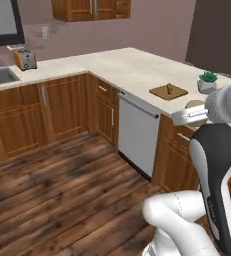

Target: Retrieve the sausage and cheese from the fridge and place them on the cutting board on the counter.

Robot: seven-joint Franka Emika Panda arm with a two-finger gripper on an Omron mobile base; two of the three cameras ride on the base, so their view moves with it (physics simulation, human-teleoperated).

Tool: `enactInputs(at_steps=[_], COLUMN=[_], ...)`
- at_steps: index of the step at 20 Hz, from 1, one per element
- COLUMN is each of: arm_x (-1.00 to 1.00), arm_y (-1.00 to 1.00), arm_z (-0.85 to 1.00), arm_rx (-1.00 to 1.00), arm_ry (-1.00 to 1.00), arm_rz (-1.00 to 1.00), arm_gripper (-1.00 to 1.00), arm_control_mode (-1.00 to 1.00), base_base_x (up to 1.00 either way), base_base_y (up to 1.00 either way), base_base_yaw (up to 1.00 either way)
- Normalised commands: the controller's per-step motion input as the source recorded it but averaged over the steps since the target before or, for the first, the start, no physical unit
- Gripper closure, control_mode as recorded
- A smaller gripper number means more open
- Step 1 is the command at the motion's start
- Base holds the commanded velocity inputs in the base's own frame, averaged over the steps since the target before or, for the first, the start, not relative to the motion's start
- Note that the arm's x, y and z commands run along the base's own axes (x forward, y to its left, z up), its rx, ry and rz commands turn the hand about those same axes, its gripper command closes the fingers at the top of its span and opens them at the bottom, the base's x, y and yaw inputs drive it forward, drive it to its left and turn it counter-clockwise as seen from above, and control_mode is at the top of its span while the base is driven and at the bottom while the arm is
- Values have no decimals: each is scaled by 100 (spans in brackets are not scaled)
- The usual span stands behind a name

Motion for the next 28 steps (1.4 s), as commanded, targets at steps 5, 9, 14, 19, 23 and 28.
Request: enactInputs(at_steps=[5, 9, 14, 19, 23, 28], arm_x=[0, 0, 0, 0, 0, 0], arm_y=[0, 0, 0, 0, 0, 0], arm_z=[0, 0, 0, 0, 0, 0], arm_rx=[0, 0, 0, 0, 0, 0], arm_ry=[0, 0, 0, 0, 0, 0], arm_rz=[0, 0, 0, 0, 0, 0], arm_gripper=[100, 100, 100, 100, 100, 100], arm_control_mode=[100, 100, 100, 100, 100, 100], base_base_x=[72, 81, 69, 28, 17, 44], base_base_y=[81, 95, 99, 100, 96, 92], base_base_yaw=[-62, -54, -52, -54, -55, -52])
